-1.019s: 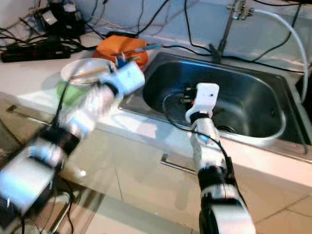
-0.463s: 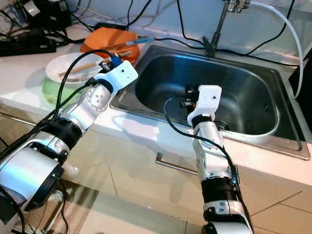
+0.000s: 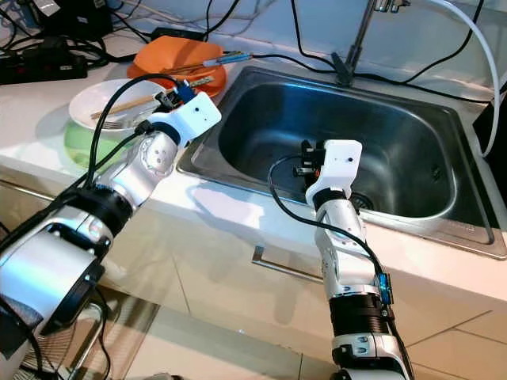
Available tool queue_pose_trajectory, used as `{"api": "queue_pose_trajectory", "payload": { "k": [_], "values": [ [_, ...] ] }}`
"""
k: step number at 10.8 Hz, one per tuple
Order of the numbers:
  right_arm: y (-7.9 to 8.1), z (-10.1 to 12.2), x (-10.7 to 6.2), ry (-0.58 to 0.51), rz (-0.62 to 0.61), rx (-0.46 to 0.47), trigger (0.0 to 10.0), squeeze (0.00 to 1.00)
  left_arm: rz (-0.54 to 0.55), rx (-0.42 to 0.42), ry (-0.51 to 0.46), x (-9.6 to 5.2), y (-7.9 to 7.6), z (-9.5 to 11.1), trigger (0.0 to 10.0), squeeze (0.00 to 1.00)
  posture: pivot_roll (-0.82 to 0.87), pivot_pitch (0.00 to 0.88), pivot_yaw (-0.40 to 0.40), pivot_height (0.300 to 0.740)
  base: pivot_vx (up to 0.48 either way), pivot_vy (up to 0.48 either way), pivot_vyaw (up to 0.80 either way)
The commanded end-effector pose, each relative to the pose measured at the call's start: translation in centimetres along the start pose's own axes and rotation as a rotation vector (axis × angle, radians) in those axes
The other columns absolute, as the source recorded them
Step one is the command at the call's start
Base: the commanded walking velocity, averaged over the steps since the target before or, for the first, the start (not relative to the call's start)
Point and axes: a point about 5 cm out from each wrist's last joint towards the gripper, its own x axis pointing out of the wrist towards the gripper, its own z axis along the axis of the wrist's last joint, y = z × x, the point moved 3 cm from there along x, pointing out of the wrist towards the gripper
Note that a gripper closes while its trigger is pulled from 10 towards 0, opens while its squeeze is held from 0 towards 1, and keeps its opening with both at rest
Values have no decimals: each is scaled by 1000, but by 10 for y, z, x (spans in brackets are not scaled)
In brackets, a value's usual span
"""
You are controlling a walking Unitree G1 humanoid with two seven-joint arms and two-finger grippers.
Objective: Kitchen organization
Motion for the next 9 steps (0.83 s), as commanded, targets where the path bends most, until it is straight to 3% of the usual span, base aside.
{"api": "queue_pose_trajectory", "payload": {
  "k": [1,2,9],
  "values": [
    [-3,-2,-3,14,-9,-2,10000,0,24,7,3,3,6,5,10000,0,59,140,-47,740,0,0,0],
    [-3,-3,-4,19,-8,-3,10000,0,29,4,16,3,8,3,0,0,55,136,-47,740,0,0,0],
    [-1,-2,2,23,-9,1,10000,0,77,17,-31,5,15,16,0,0,84,115,-48,740,0,0,0]
  ]
}}
